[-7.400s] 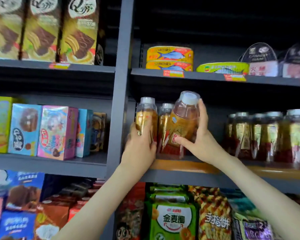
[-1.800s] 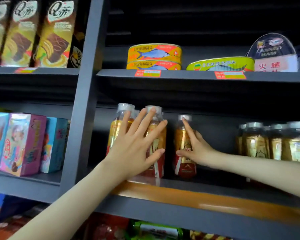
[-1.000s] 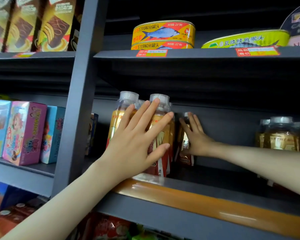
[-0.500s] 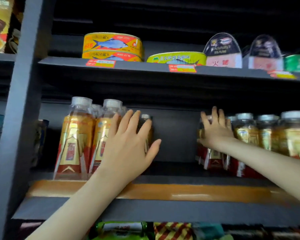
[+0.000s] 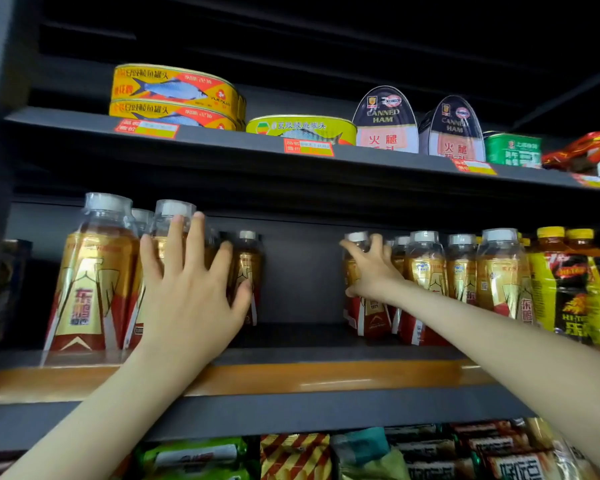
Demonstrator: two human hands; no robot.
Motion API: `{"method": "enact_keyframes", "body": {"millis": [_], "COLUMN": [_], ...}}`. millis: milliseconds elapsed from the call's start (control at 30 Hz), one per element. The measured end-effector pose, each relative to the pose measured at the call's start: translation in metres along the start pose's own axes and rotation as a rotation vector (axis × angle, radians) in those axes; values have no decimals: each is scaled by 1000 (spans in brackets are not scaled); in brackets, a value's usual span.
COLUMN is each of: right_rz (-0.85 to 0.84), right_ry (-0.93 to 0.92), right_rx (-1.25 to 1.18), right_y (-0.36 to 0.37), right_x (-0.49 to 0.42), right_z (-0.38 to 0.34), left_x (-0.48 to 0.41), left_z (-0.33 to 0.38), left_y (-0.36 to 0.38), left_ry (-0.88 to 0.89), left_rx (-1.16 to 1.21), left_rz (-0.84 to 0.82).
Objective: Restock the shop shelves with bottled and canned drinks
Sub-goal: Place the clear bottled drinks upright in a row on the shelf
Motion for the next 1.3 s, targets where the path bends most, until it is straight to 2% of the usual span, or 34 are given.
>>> {"method": "enact_keyframes", "body": {"millis": [100, 233, 333, 400, 500, 600, 700, 733, 800, 900, 1000, 1067, 1133, 1233, 1300], "right_rz": [39, 133, 271, 432, 664, 713, 735, 701, 526, 259, 17, -212, -404, -557, -635], "right_ry": [-114, -356, -578, -682, -674, -638, -638, -615, -514, -340, 24, 308, 486, 585, 542], "right_rx": [-57, -6, 16, -20, -161, -324, -416, -450, -553, -738, -1066, -1196, -1210, -1135, -1099], "right_y": [-7, -27, -58, -83, -129, -163, -186, -189, -182, -154, -109, -69, -29, 12, 28], "right_x": [9, 28, 46, 65, 104, 148, 198, 214, 245, 290, 333, 370, 413, 467, 494], "right_z": [-12, -25, -40, -51, -72, -96, -119, -125, -133, -134, -120, -117, -118, -126, -137], "left_x": [1, 1, 1, -1, 1, 19, 39, 45, 62, 115, 193, 247, 294, 349, 380], "left_z": [-3, -3, -3, -5, 1, 26, 50, 55, 57, 53, 53, 50, 43, 33, 25], "left_y": [3, 4, 1, -8, -37, -78, -116, -126, -145, -166, -182, -192, -201, -212, -217], "left_ry": [-15, -15, -11, -13, 19, 45, -2, -62, -256, -489, -688, -837, -976, -1157, -1280], "left_rx": [16, 15, 42, 99, 274, 553, 833, 954, 1142, 1209, 1348, 1360, 1315, 1204, 1133], "left_rz": [-7, -24, -43, -27, 33, 21, -95, -137, -216, -359, -646, -811, -937, -1095, -1152]}}
Point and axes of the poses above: each hand's wrist, its own x-axis away from the middle knuckle, its own y-axis out of the palm, z = x × y, the point moved 5 cm from there along -x, towards the middle knuckle, and after that the axes turned 15 degrees about z, right-handed, at the moved point
